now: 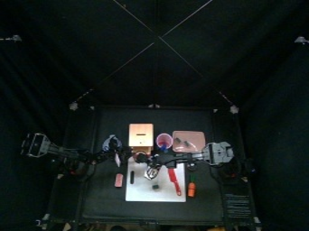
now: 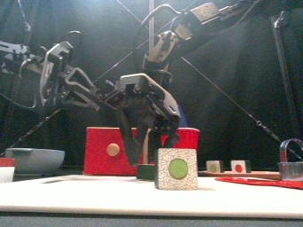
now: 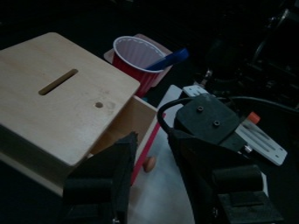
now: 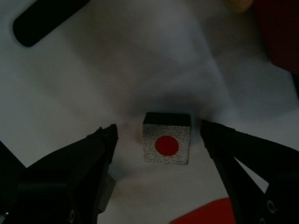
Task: Place sushi on board then cut the sushi with the knife then place the pieces on the plate
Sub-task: Place the 4 sushi pieces on the plate
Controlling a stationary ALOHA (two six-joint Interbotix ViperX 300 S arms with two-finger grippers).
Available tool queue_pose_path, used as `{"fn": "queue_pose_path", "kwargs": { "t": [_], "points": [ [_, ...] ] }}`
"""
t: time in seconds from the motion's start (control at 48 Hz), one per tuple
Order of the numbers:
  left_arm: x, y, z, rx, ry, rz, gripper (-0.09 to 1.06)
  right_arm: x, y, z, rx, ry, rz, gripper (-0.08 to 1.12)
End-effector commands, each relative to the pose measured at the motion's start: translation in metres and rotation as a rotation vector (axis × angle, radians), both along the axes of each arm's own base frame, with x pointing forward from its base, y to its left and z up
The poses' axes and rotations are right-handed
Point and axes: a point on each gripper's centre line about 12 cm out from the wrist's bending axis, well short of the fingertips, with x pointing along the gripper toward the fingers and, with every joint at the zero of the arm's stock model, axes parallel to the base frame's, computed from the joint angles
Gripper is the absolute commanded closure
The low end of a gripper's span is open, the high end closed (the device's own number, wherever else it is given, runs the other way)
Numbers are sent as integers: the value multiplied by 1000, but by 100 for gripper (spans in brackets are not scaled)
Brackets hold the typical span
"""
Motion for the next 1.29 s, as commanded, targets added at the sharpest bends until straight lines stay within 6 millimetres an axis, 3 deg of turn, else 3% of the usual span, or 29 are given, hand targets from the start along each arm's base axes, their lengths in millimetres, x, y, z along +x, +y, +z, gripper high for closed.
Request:
{"fn": "queue_pose_path", "kwargs": {
  "t": [0.021, 0.417, 0.917, 1.292],
  "points": [
    [0, 0, 11, 5, -48, 4, 21, 6, 0, 17, 5, -53, -5, 0],
    [-20, 4, 20, -25, -100, 30, 21, 5, 1, 10, 0, -40, -11, 2],
    [-20, 4, 20, -25, -104, 31, 21, 5, 1, 9, 1, -34, -15, 28],
    [-18, 4, 23, -27, -111, 34, 21, -3, 1, 7, 47, 31, -97, 29]
  ]
}}
